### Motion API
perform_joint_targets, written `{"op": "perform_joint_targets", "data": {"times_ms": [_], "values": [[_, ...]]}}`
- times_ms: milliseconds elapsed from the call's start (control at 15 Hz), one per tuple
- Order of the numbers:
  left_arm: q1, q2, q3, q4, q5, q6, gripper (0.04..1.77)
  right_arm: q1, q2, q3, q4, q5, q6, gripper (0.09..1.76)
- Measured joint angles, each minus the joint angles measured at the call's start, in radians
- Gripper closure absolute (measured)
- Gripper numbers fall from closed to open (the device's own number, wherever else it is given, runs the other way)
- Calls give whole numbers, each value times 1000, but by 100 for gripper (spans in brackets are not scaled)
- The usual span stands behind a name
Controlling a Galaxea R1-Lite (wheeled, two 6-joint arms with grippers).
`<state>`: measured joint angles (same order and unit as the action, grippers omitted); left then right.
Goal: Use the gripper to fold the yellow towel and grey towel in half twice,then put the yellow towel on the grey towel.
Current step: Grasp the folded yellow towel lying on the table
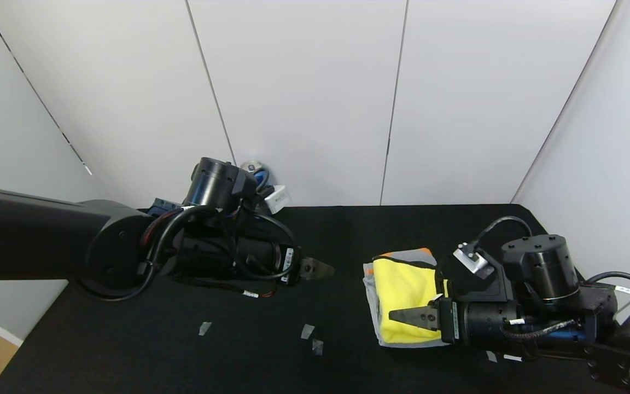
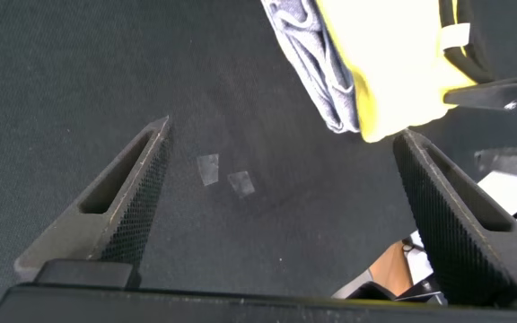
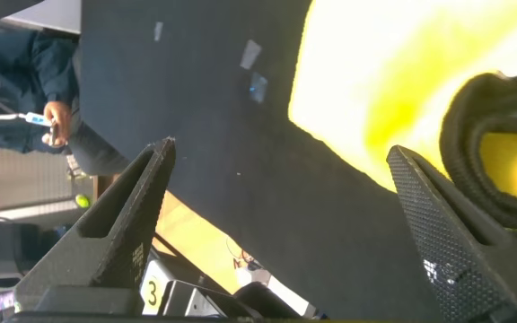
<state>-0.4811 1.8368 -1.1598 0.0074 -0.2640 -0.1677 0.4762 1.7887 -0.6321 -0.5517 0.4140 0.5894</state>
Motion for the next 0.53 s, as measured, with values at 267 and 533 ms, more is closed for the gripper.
{"op": "perform_joint_targets", "data": {"times_ms": [267,533], "values": [[0,0,13,-33,0,0,10,-25,-16,37,-1,-2,-1,15],[-3,1,20,-42,0,0,9,-46,-29,76,-1,-5,-1,15]]}}
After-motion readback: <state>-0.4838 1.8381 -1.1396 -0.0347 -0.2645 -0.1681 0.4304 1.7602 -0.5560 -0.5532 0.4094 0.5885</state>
